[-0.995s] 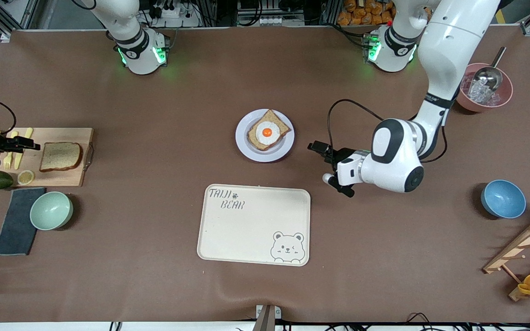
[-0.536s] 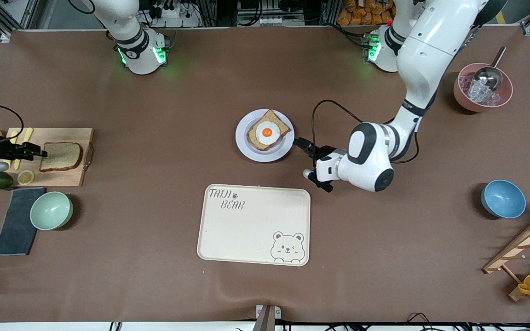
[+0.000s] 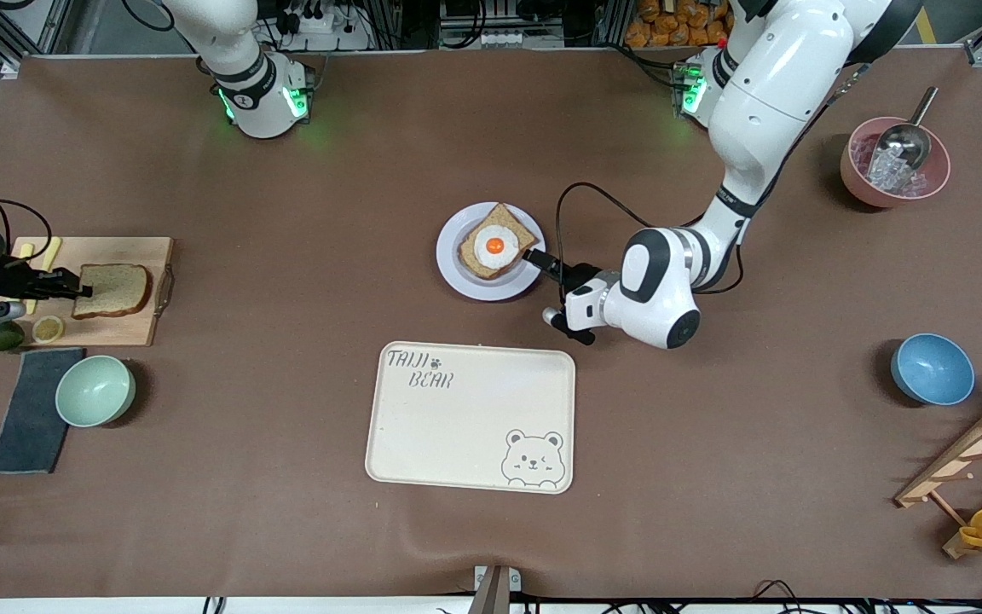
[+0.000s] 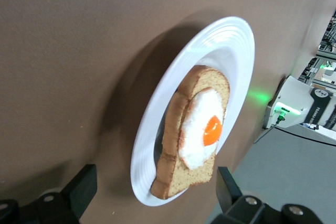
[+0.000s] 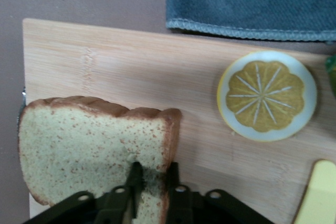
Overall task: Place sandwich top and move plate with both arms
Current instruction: 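Grasp the plate rim with the left gripper while the right gripper grasps bread, then lift the bread slice with the right gripper and carry it toward the plate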
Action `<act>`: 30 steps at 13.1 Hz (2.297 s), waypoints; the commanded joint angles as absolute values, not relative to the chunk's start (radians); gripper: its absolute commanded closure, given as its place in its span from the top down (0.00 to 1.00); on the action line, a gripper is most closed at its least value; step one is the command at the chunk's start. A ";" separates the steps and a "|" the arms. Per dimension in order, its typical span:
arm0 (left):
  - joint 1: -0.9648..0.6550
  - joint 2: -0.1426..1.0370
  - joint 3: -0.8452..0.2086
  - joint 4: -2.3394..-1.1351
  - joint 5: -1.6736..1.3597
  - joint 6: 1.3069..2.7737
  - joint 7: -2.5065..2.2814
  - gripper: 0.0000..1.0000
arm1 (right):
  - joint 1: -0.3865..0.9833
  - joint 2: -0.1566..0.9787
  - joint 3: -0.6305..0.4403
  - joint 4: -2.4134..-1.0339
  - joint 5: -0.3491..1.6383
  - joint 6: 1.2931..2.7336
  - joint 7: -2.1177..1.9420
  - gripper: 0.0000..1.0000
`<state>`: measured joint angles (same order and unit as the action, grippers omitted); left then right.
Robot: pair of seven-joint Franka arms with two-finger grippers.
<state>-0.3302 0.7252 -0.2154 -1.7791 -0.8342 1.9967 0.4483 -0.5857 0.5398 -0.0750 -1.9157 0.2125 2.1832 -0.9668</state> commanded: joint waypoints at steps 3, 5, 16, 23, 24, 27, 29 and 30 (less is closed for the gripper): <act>-0.335 0.718 -0.213 -1.795 -0.879 2.043 0.465 1.00 | -0.609 0.561 -0.058 -1.888 0.233 2.184 -0.996 0.00; -0.316 0.684 -0.213 -1.795 -0.877 2.026 0.462 1.00 | -0.601 0.557 -0.057 -1.864 0.233 2.143 -0.985 0.00; -0.210 0.534 -0.206 -1.821 -0.721 1.950 0.365 1.00 | -0.471 0.483 0.047 -1.692 0.230 1.706 -0.640 0.00; -0.210 0.532 -0.206 -1.822 -0.721 1.950 0.364 1.00 | -0.469 0.402 0.332 -1.720 0.236 1.638 -0.226 0.00; -0.209 0.531 -0.206 -1.822 -0.721 1.950 0.364 1.00 | -0.468 0.400 0.372 -1.720 0.241 1.638 -0.184 0.00; -0.209 0.531 -0.206 -1.822 -0.722 1.950 0.364 1.00 | -0.462 0.396 0.526 -1.724 0.259 1.667 0.021 0.00; -0.209 0.531 -0.206 -1.822 -0.723 1.950 0.364 1.00 | -0.453 0.396 0.602 -1.770 0.261 1.745 0.096 0.00; -0.209 0.531 -0.206 -1.824 -0.721 1.950 0.364 1.00 | -0.448 0.396 0.642 -1.795 0.261 1.791 0.121 0.00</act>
<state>-0.2110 0.5619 -0.2041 -1.8008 -0.7419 1.9530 0.3843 -0.4434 0.4235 0.5871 -1.7254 0.2463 1.7239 0.0710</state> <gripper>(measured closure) 0.000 0.930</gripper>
